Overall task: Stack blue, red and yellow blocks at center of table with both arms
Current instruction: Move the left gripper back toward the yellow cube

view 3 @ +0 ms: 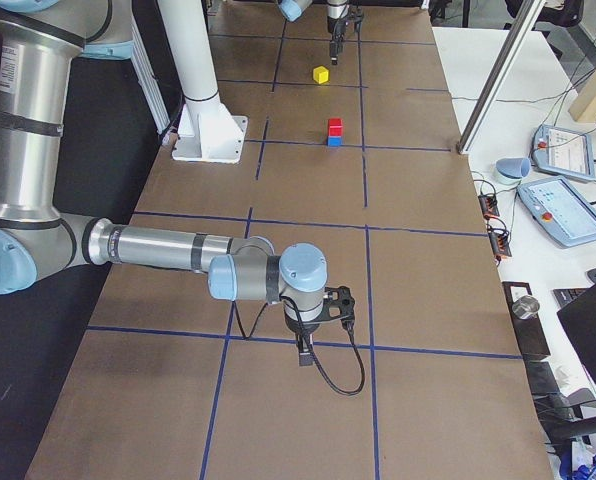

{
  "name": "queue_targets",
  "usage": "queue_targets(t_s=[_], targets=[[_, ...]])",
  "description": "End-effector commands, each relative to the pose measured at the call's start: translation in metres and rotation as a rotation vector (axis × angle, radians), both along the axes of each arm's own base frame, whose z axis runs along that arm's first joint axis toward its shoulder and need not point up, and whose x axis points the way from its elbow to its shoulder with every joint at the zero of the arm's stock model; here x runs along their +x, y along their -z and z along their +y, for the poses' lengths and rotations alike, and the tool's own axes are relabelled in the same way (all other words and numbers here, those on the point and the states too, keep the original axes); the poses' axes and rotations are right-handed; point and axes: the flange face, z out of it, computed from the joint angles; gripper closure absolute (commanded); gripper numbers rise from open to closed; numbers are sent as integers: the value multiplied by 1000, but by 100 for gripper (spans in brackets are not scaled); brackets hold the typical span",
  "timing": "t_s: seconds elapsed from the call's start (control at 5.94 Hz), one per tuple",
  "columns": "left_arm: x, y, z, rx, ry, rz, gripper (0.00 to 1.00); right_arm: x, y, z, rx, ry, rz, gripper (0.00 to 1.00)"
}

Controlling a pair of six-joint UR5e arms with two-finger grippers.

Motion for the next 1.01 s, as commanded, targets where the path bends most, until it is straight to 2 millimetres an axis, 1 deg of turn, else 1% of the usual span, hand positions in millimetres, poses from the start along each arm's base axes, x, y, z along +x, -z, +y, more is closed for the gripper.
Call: queue_targets(t_s=[0.0, 0.17, 0.34, 0.51, 0.67, 0.84], targets=[[-33, -64, 30, -142, 80, -22, 0, 0, 0, 0, 0, 0, 0, 0], [-39, -81, 38, -263, 199, -9, 0, 0, -1, 1, -2, 0, 0, 0], [-44, -98, 46, -334, 279, 9, 0, 0, 0, 0, 0, 0, 0, 0], [-43, -113, 50, -387, 370, 61, 0, 0, 0, 0, 1, 1, 0, 0], [-24, -127, 47, -408, 447, 115, 0, 0, -1, 1, -1, 1, 0, 0], [3, -143, 52, -394, 473, 128, 0, -1, -1, 1, -1, 4, 0, 0]])
